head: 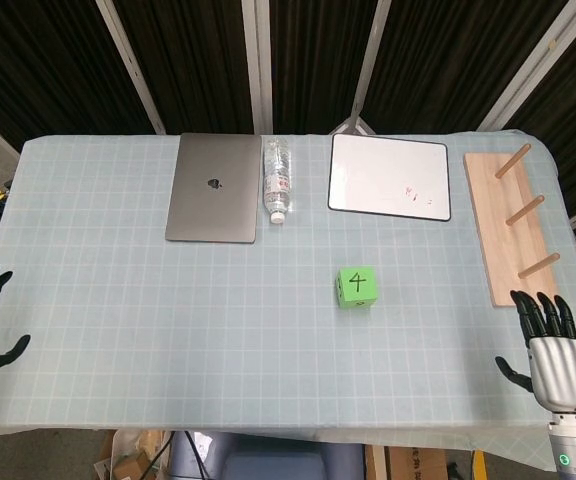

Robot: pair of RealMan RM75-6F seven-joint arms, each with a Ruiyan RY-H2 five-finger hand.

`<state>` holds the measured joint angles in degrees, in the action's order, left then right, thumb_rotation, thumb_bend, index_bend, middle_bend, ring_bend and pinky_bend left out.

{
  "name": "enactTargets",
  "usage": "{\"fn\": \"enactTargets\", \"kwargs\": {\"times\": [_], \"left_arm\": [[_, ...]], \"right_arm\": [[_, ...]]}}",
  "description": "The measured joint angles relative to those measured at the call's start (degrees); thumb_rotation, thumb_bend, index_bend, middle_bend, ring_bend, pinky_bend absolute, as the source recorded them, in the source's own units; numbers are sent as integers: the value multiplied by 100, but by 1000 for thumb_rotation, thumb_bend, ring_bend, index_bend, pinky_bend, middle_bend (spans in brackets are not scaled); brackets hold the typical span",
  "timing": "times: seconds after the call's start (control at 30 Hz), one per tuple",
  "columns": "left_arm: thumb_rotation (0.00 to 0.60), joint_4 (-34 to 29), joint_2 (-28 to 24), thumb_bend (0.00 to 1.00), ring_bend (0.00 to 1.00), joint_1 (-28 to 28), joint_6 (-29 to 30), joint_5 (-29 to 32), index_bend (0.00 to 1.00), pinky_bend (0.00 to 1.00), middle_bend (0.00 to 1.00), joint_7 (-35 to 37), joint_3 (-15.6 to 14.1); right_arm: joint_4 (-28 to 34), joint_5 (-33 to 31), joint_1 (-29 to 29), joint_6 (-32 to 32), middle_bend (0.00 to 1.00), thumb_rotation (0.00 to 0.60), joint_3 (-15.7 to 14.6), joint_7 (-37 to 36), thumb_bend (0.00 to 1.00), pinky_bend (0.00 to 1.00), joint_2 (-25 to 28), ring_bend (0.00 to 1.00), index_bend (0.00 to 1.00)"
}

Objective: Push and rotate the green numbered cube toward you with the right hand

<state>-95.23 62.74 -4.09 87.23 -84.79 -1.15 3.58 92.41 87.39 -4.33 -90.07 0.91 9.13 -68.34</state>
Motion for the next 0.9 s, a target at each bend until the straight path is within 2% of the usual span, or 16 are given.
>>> {"fn": "enactTargets", "kwargs": {"times": [0.2,0.33,0.47,0.63,0.77,0.9], "left_arm": [[600,-60,-28,316,0,40,10,94,98,0,0,-37,1],[600,-63,-42,315,0,46,15,105,98,0,0,-1,19],[600,-59,-71,316,0,52,5,140,98,0,0,70,33],[600,-46,-107,316,0,78,81,106,98,0,0,202,52],[600,28,-101,315,0,101,193,52,97,0,0,338,84],[600,75,-81,315,0,113,223,0,97,0,0,363,81]], "right_arm": [[220,91,-127,342,267,600,-57,-163,195,109,180,256,98],[332,-15,-304,678,369,600,21,41,230,230,328,368,118],[590,-301,-603,1317,508,600,149,154,347,387,605,504,146],[1014,-1018,-1120,2210,678,600,410,520,505,551,1030,674,165],[1362,-1675,-1528,2726,747,600,571,1211,670,630,1266,735,166],[1680,-2579,-2052,3270,771,600,705,1933,773,647,1426,758,167]]}}
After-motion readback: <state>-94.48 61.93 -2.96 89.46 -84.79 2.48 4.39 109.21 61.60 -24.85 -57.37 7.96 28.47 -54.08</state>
